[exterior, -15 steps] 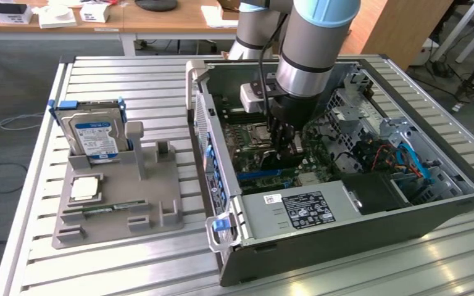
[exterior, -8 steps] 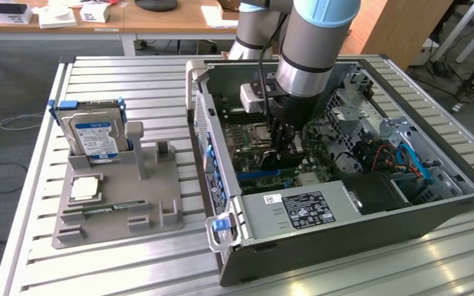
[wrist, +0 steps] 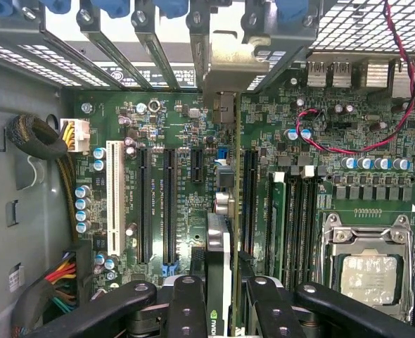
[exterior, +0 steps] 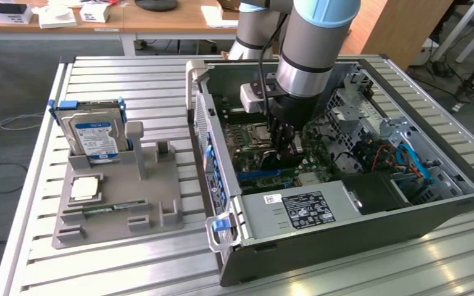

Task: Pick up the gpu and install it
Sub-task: 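Insert the gpu into the slot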

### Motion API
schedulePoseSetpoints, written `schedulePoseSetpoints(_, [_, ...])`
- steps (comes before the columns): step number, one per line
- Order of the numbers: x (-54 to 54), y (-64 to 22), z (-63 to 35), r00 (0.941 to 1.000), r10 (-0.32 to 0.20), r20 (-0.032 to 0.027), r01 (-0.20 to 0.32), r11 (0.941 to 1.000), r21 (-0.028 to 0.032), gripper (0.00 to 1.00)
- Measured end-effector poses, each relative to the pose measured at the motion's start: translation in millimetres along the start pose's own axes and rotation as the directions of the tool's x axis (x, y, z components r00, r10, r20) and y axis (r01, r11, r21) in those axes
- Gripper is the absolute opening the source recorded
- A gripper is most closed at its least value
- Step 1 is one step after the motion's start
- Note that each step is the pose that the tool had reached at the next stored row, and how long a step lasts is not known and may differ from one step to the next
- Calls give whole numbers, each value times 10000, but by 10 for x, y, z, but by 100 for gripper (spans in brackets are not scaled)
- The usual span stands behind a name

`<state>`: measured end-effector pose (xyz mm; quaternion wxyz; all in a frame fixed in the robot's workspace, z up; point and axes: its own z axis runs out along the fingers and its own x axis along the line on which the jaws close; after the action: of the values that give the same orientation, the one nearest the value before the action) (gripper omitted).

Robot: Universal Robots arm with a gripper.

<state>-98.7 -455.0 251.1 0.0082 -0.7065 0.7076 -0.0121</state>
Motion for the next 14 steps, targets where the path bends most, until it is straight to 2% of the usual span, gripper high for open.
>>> schedulePoseSetpoints(4, [0, 2, 0, 10000, 2, 0, -2, 10000, 1, 27])
schedulePoseSetpoints(8, [-1, 44, 0, 10000, 2, 2, -2, 10000, 15, 27])
schedulePoseSetpoints(14, [0, 46, -1, 10000, 1, 1, -1, 10000, 14, 27])
